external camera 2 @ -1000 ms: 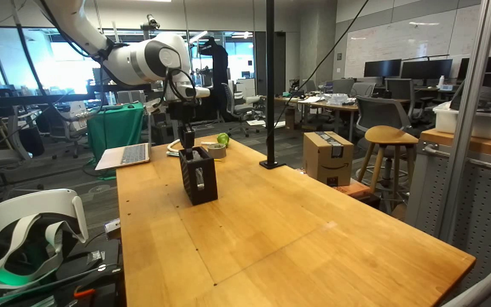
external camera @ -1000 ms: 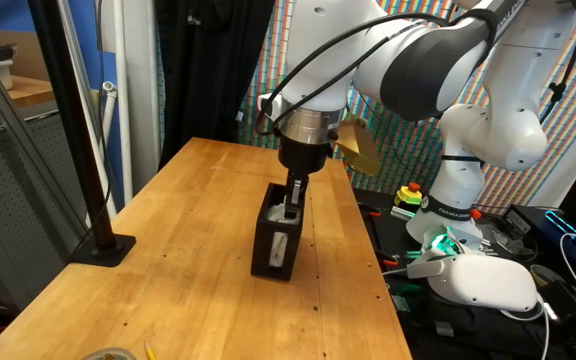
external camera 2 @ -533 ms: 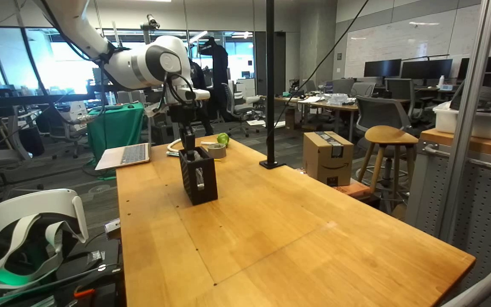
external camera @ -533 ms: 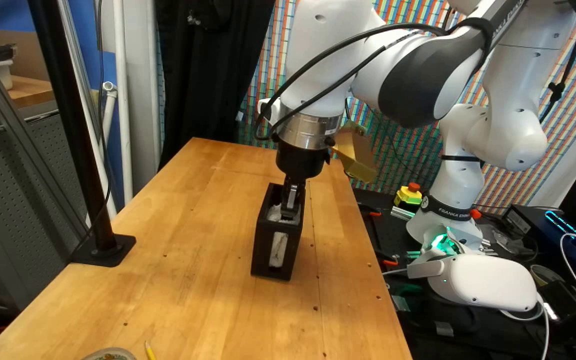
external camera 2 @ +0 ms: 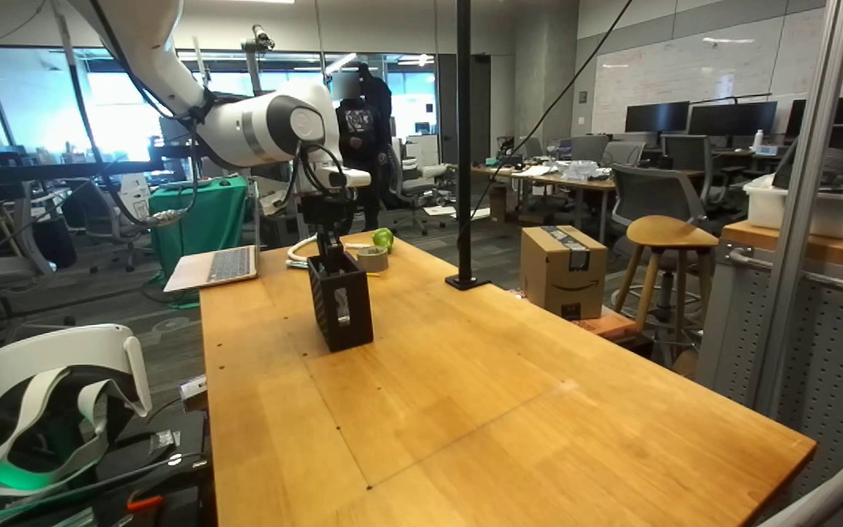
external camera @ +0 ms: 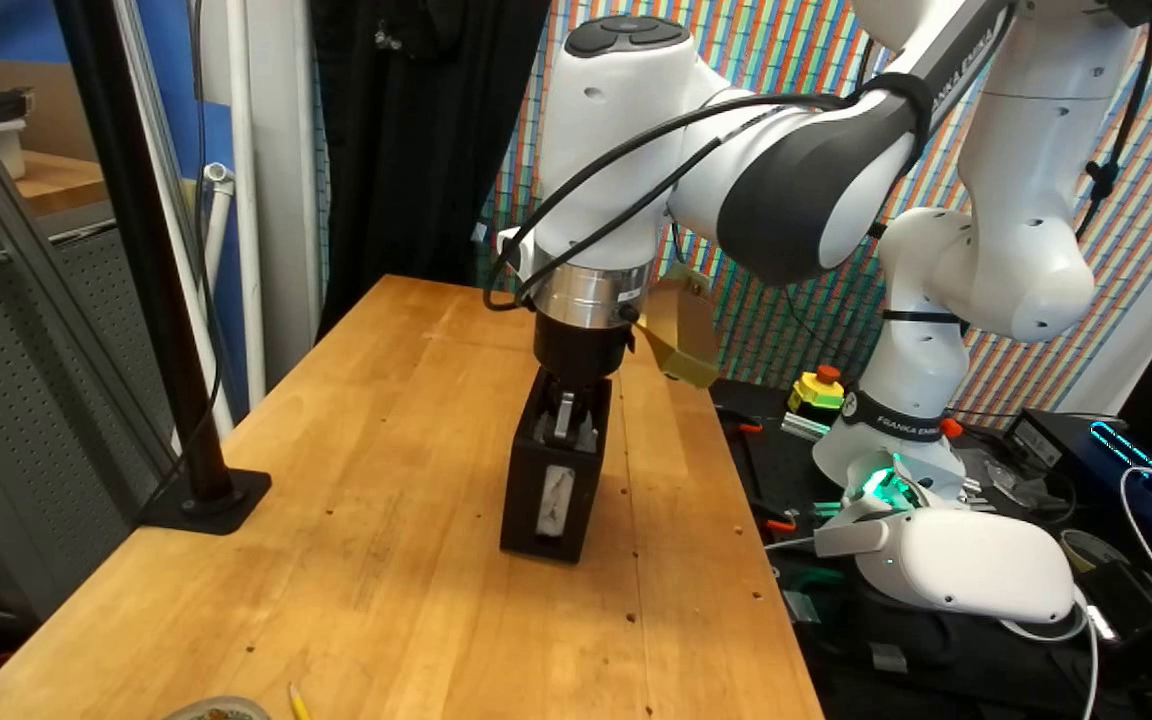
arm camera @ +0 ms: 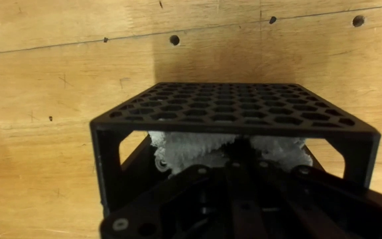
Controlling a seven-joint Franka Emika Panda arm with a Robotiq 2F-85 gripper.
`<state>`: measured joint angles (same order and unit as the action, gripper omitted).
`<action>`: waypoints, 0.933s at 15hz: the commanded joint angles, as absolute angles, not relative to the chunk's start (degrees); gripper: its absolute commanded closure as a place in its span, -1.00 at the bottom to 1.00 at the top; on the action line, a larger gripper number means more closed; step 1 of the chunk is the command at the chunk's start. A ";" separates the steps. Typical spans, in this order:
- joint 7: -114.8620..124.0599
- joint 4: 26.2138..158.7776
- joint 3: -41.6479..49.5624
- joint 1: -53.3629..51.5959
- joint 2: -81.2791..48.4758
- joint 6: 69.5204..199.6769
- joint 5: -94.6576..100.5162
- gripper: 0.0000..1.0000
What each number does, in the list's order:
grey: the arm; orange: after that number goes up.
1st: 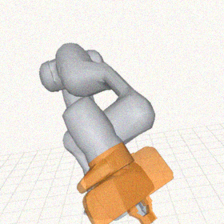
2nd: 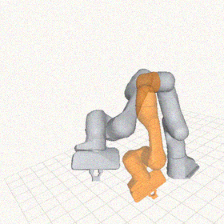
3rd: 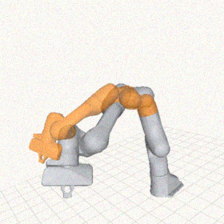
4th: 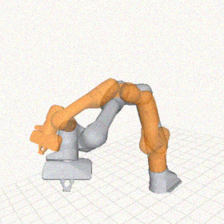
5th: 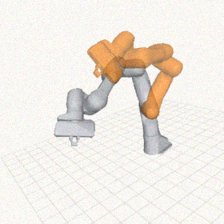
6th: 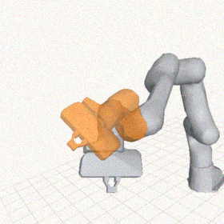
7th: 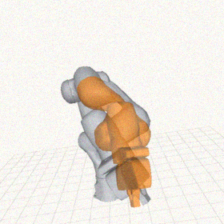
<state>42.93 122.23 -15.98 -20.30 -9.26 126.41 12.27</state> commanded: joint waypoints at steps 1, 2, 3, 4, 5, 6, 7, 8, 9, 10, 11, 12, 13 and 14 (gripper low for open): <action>42.26 120.01 -14.95 -20.12 -13.25 126.67 10.89 1.00; 41.76 119.69 -14.83 -19.94 -13.67 126.57 10.05 1.00; 41.21 119.37 -14.68 -19.72 -14.21 126.63 9.08 1.00; 40.65 119.04 -14.56 -19.53 -14.68 126.61 7.88 1.00; 39.57 118.71 -14.52 -19.25 -15.17 126.42 6.17 1.00; 38.60 118.42 -14.44 -18.98 -15.70 126.55 4.58 1.00; 37.51 118.13 -14.37 -18.68 -16.28 126.91 2.85 1.00; 35.63 118.05 -14.43 -18.24 -16.93 128.01 0.61 1.00; 34.94 117.97 -14.20 -18.13 -17.72 129.50 -0.28 1.00; 33.99 117.72 -13.97 -17.98 -18.67 130.32 -1.22 1.00; 33.93 117.51 -13.51 -18.09 -19.56 131.13 -0.96 1.00; 33.79 117.21 -13.07 -18.14 -20.39 131.67 -0.76 1.00; 34.25 117.08 -12.54 -18.34 -21.11 132.59 -0.14 1.00; 35.08 116.95 -11.90 -18.60 -21.77 133.43 1.04 1.00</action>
